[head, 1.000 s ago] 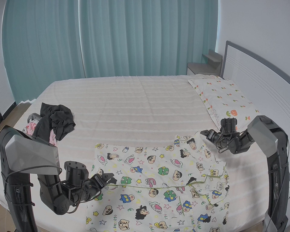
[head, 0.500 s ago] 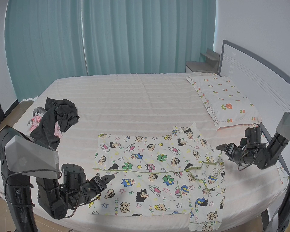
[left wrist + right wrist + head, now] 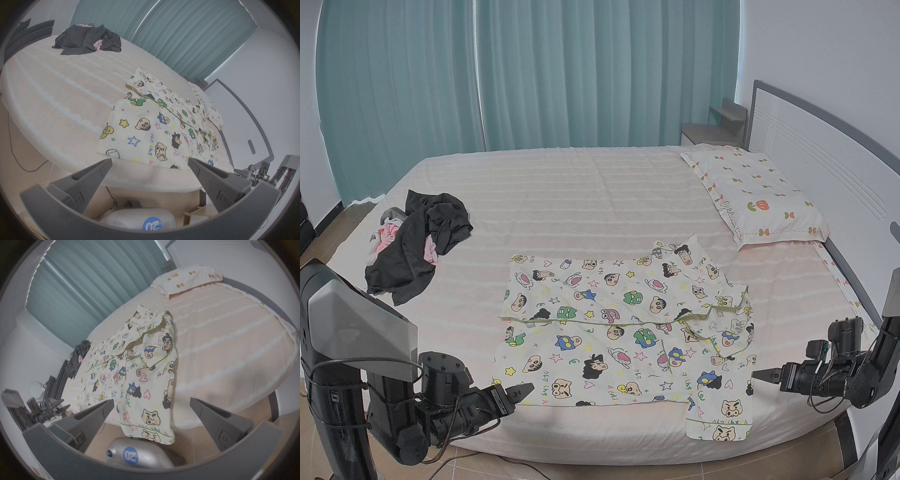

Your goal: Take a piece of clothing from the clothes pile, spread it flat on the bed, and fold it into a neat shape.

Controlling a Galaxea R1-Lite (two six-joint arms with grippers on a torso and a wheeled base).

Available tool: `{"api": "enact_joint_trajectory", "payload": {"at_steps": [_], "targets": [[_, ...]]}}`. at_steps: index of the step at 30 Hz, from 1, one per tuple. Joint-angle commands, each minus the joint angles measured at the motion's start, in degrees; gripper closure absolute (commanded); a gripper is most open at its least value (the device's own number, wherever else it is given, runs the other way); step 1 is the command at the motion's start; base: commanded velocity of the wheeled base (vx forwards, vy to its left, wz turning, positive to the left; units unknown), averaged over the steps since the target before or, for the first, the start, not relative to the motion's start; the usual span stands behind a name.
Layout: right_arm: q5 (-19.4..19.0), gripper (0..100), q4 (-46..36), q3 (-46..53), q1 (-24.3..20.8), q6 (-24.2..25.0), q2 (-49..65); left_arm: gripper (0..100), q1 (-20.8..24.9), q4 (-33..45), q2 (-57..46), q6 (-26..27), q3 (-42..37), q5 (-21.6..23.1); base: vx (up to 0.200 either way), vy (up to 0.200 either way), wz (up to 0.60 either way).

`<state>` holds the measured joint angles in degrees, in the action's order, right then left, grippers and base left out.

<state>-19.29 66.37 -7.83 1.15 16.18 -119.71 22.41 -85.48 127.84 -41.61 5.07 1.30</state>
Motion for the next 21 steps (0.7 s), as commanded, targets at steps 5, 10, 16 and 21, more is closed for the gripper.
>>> {"api": "enact_joint_trajectory", "payload": {"at_steps": [5, 10, 16, 21], "targets": [[-0.2, 0, 13.2, 5.3, 0.3, -6.5, -15.1, 0, -0.6, -0.1, 2.5, 1.3, -0.4, -0.2, 0.000, 0.000, 0.00], [-0.1, 0, 20.6, 7.8, -0.4, -14.8, -21.1, 0, -0.7, -0.2, 2.5, 1.0, -0.3, 0.0, 0.000, 0.000, 0.00], [0.7, 0, 22.6, 7.8, -1.1, -23.7, -24.5, 0, -1.3, -0.3, 3.3, 0.9, 0.4, 0.5, 0.000, 0.000, 0.00], [0.8, 0, 22.0, 7.8, -3.6, -23.7, -24.6, 0, -1.2, -0.3, 3.7, 1.0, 1.1, 0.4, 0.000, 0.000, 0.00]]}}
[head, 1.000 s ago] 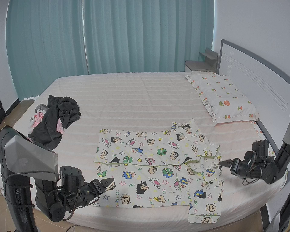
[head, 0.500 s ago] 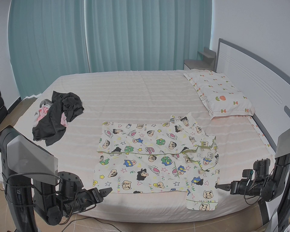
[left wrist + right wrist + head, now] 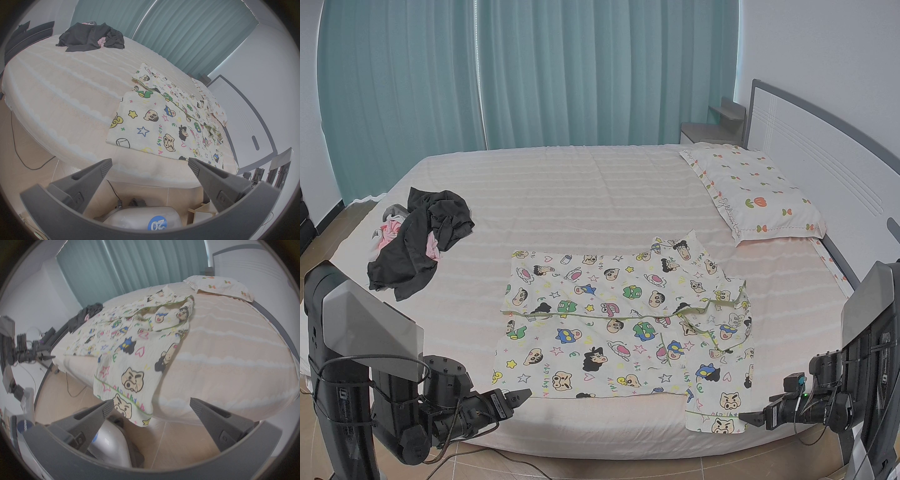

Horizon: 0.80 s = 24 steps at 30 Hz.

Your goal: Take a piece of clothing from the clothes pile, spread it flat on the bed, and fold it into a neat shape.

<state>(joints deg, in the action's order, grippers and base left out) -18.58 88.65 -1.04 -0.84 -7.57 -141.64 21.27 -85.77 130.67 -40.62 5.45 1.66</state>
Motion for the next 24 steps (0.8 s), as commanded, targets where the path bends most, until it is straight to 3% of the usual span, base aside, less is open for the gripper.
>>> {"api": "enact_joint_trajectory", "payload": {"at_steps": [1, 16, 24], "targets": [[0.0, 0, -0.8, 1.0, -1.9, 0.0, -2.6, 0, -0.2, 0.0, 0.9, 0.0, 0.7, 0.0, 0.000, 0.000, 0.00], [-0.1, 0, 1.4, 1.0, -7.1, 0.0, -7.2, 0, -0.2, -0.4, 1.6, 0.1, 0.7, -0.2, 0.000, 0.000, 0.00], [-0.5, 0, 1.4, 1.0, -7.4, 0.1, -7.6, 0, -0.2, -2.3, 1.7, 0.0, 0.5, -0.1, 0.000, 0.000, 0.00]]}}
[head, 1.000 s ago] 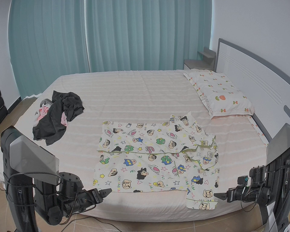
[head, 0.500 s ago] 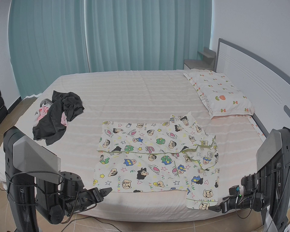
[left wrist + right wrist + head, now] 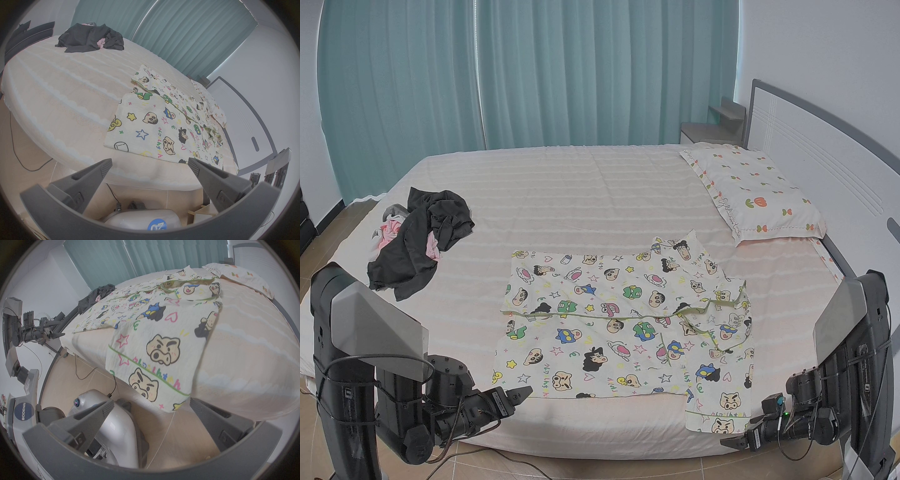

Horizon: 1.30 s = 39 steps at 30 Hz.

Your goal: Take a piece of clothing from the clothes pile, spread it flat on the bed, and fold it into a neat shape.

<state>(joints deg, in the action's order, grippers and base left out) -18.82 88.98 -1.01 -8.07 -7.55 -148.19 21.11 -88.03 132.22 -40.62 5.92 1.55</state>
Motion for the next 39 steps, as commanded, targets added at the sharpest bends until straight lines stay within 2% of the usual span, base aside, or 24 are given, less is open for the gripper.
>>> {"api": "enact_joint_trajectory", "payload": {"at_steps": [1, 4, 16, 21, 22, 30, 39], "targets": [[-0.3, 0, 1.0, 1.0, -0.2, 0.2, -1.0, 0, 0.1, 0.0, 0.1, -0.1, 0.1, 0.0, 0.000, 0.000, 0.00], [-1.9, 0, 1.0, -0.3, -0.1, 1.4, -0.8, 0, 0.1, 0.0, 0.2, -0.1, 0.0, 0.0, 0.000, 0.000, 0.00], [-2.7, 0, 1.0, -2.5, 0.2, 3.0, -0.4, 0, 0.0, 0.0, 0.1, -0.1, 0.1, -0.1, 0.000, 0.000, 0.00], [-4.4, 0, 1.0, -2.8, 0.2, 4.9, -0.4, 0, 0.0, 0.0, 0.1, -0.2, 0.0, -0.1, 0.000, 0.000, 0.00], [-4.1, 100, 1.0, -2.9, 0.2, 4.9, -0.4, 0, 0.0, 0.0, 0.1, -0.2, 0.0, -0.1, 0.000, 0.000, 0.00], [-4.3, 100, 1.0, -2.9, 0.2, 4.9, -0.4, 0, 0.0, -0.1, -0.4, 0.7, -0.5, -0.5, 0.000, 0.000, 0.00], [-4.5, 100, 1.0, -2.5, 0.9, 5.0, -0.4, 0, 0.2, 1.3, -6.2, 2.2, 0.8, -0.7, 0.000, 0.000, 0.00]]}}
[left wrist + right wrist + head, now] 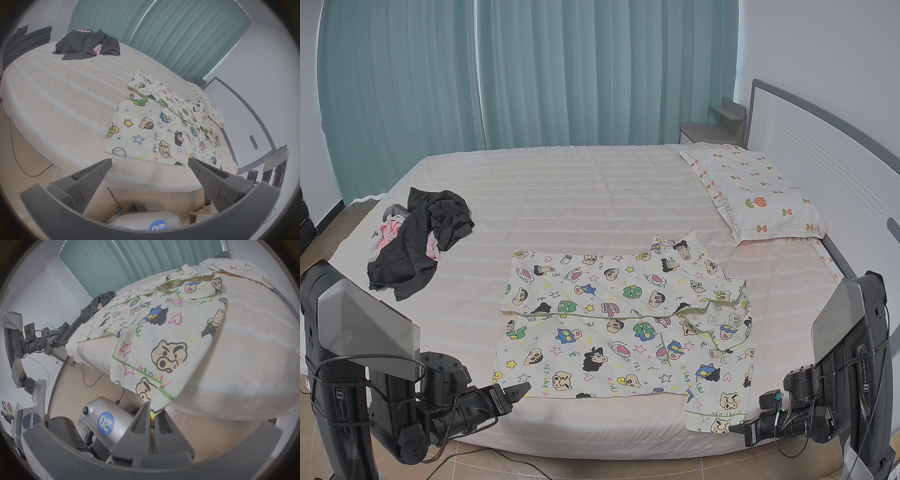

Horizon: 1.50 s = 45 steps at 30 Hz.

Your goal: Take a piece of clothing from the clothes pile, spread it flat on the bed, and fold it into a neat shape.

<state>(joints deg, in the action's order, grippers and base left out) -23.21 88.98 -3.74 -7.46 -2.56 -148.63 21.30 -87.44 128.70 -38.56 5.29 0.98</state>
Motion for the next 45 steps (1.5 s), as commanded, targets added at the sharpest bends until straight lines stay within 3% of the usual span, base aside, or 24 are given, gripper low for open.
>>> {"api": "enact_joint_trajectory", "payload": {"at_steps": [1, 4, 9, 13, 17, 22, 33, 45], "targets": [[-0.1, 100, 1.0, 0.2, 0.3, 0.0, 0.0, 0, -0.1, 1.0, -3.3, 0.2, 1.7, -0.1, 0.000, 0.000, 0.00], [-0.1, 100, 1.0, 0.3, 0.3, 0.0, 0.0, 0, -0.8, 7.4, -6.4, 0.6, 3.4, -0.1, 0.000, 0.000, 0.00], [-0.1, 100, 1.0, 0.4, 0.3, 0.0, 0.0, 0, -7.9, 25.7, -8.2, 10.6, 10.0, 3.9, 0.000, 0.000, 0.00], [-0.1, 100, 1.0, 0.4, 0.3, 0.0, 0.0, 0, -7.7, 30.0, -6.5, 10.8, 14.7, 3.7, 0.000, 0.000, 0.00], [-0.1, 100, 1.0, 0.4, 0.3, 0.0, 0.0, 0, -7.1, 31.5, -2.1, 10.8, 18.0, 3.3, 0.000, 0.000, 0.00], [-0.1, 100, 1.0, 0.5, 0.3, 0.0, 0.0, 0, -4.9, 30.8, 3.5, 11.6, 19.8, -3.1, 0.000, 0.000, 0.00], [-0.1, 100, 1.0, 0.8, 0.3, -0.1, 0.0, 0, -2.8, 30.8, 9.6, 11.6, 26.5, -6.2, 0.000, 0.000, 0.00], [-0.1, 100, 1.0, 0.8, 0.4, -0.2, 0.0, 0, -2.0, 31.1, 9.9, 11.3, 28.1, -7.1, 0.000, 0.000, 0.00]]}}
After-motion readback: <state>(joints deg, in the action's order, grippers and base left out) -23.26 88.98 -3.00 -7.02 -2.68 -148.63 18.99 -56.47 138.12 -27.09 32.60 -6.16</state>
